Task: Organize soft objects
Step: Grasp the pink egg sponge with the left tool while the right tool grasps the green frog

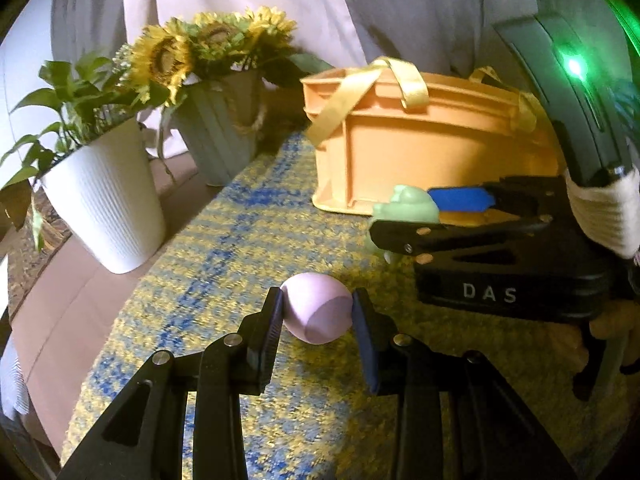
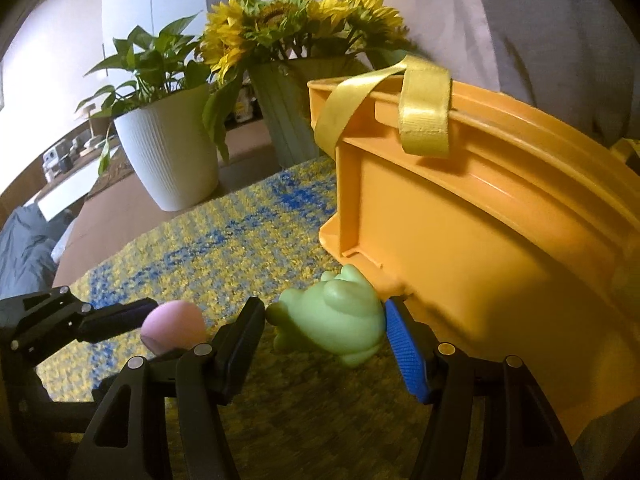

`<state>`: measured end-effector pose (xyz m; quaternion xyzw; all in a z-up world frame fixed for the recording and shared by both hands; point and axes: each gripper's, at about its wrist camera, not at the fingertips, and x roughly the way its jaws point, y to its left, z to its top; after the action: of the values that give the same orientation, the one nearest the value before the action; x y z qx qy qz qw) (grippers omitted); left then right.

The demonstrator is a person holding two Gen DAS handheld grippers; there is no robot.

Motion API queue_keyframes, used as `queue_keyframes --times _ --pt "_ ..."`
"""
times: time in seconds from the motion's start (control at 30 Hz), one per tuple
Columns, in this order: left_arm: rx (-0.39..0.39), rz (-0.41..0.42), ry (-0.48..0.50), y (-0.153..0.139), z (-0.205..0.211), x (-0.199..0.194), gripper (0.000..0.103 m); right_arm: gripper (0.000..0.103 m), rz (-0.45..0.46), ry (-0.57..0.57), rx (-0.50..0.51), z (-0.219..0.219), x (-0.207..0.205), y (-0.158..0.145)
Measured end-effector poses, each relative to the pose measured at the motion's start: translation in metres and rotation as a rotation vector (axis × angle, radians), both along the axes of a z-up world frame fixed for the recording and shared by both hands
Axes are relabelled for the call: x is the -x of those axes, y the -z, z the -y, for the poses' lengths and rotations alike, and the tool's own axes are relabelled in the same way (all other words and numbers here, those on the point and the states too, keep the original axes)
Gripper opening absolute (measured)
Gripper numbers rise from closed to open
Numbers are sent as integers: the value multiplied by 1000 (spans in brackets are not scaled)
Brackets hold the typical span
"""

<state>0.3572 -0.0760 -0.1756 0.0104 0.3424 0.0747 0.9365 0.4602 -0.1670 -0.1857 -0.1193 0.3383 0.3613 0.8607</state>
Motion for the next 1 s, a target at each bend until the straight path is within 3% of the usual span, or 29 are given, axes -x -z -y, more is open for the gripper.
queue_keyframes --times 0.57,0.6,0.63,0.8,0.9,0.93,0.97,1.0 --pt "29 136 -25 -48 -19 31 34 61 20 119 -86 14 38 -35" --pt "30 146 -24 -50 -21 33 34 29 29 131 -90 15 41 -39" --pt "33 157 -20 -54 -22 35 34 17 24 134 -88 14 43 -42" --pt "49 190 -5 -64 -31 41 34 17 -8 188 -108 12 47 -45" --pt "46 188 -2 -64 -35 45 34 17 -31 218 -106 11 50 -38" --pt "49 181 -1 -63 -38 45 34 24 -35 226 -111 10 51 -35" --pt "50 177 1 -62 -40 45 34 35 -48 222 -117 8 52 -32" --pt "48 175 0 -61 -41 47 34 63 -63 216 -125 5 51 -28"
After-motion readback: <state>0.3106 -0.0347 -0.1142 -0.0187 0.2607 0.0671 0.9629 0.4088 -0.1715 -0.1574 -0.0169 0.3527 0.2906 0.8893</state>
